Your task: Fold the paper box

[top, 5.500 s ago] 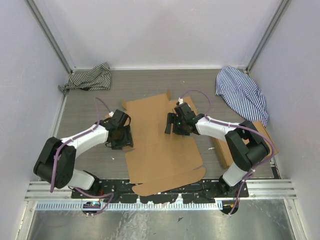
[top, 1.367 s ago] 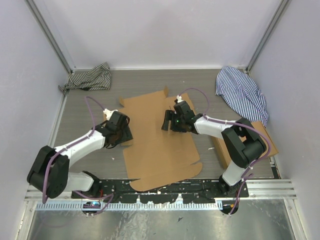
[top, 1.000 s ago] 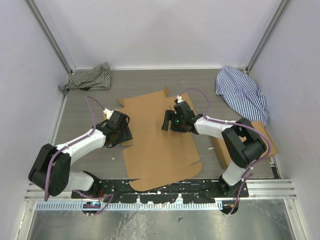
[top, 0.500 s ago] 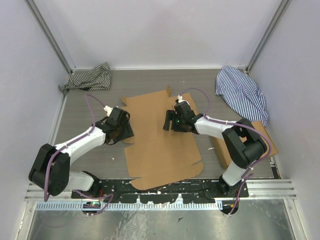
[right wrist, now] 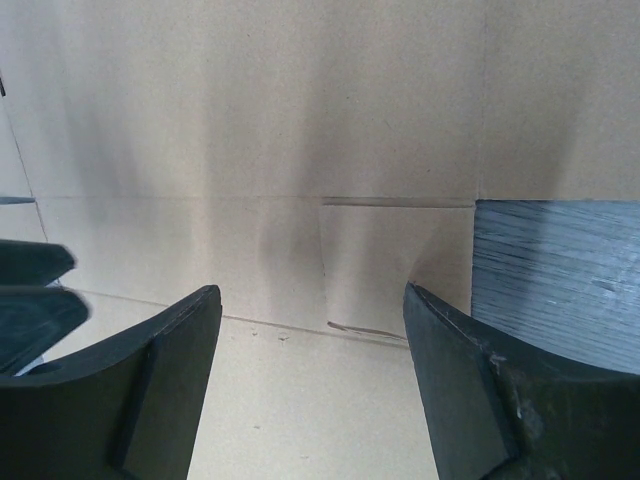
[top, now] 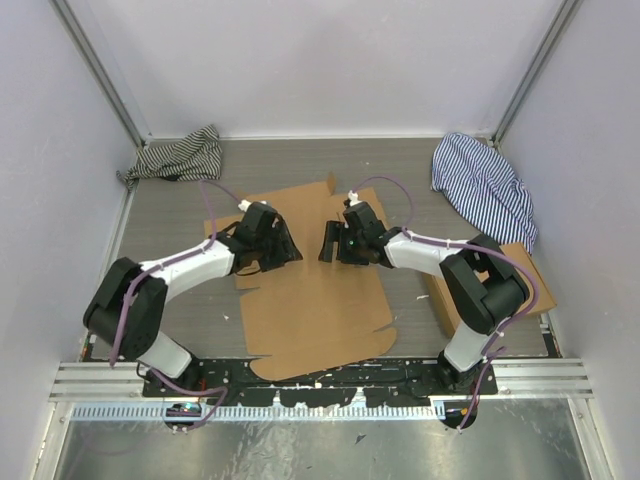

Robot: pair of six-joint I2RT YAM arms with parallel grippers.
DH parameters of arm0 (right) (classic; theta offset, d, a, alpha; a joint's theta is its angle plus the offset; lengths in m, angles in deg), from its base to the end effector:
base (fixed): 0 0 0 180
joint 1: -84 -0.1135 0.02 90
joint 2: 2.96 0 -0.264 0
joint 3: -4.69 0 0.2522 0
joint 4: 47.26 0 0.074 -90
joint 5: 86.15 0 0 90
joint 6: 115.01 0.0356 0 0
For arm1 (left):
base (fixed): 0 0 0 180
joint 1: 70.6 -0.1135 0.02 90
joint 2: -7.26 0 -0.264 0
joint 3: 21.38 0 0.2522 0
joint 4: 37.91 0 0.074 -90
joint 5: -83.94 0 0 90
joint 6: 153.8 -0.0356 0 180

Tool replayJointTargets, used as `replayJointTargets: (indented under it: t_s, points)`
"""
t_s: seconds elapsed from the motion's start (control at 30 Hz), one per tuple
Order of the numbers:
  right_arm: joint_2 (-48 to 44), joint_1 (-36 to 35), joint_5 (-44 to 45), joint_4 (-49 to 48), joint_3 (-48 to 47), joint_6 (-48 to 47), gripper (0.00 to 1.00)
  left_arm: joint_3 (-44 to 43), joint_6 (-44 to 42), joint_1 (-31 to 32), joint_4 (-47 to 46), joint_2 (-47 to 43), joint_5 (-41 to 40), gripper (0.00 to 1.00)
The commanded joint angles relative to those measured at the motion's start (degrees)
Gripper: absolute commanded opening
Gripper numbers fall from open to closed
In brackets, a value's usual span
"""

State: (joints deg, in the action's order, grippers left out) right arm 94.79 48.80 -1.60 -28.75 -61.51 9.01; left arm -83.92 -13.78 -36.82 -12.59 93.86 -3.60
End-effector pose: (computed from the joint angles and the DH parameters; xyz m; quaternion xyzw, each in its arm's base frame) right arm 0.2765 0.1992 0.1592 -0.0259 0.9386 0.2305 0.2554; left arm 0.2535 -0.1714 0.1910 -0.1251 0.9293 -0.2467 0.2448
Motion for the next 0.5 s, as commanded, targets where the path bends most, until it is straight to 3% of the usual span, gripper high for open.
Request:
replayJointTargets:
  t_s: [0.0,0.13,0.33,0.47]
  points:
    - [4.61,-1.25,-2.9,8.64,2.37,1.45,0.79,-1.7,-0.23,0.15,-1.53,4.26,1.38,0.62]
    - [4.87,-1.27,-2.64,8.83,2.35,1.16,0.79,-0.07,-0.5,0.15,0.51,-0.06,-0.08,0.62]
    - [6.0,-1.36,-3.2,8.3,1.86,1.09,0.79,3.72,-1.56,-0.24,11.95,-17.57,-15.67,0.67]
    - [6.56,-1.32,-3.46,8.25,1.56,0.7,0.79,7.09,-2.87,-4.15,15.73,-19.87,-15.26,0.69]
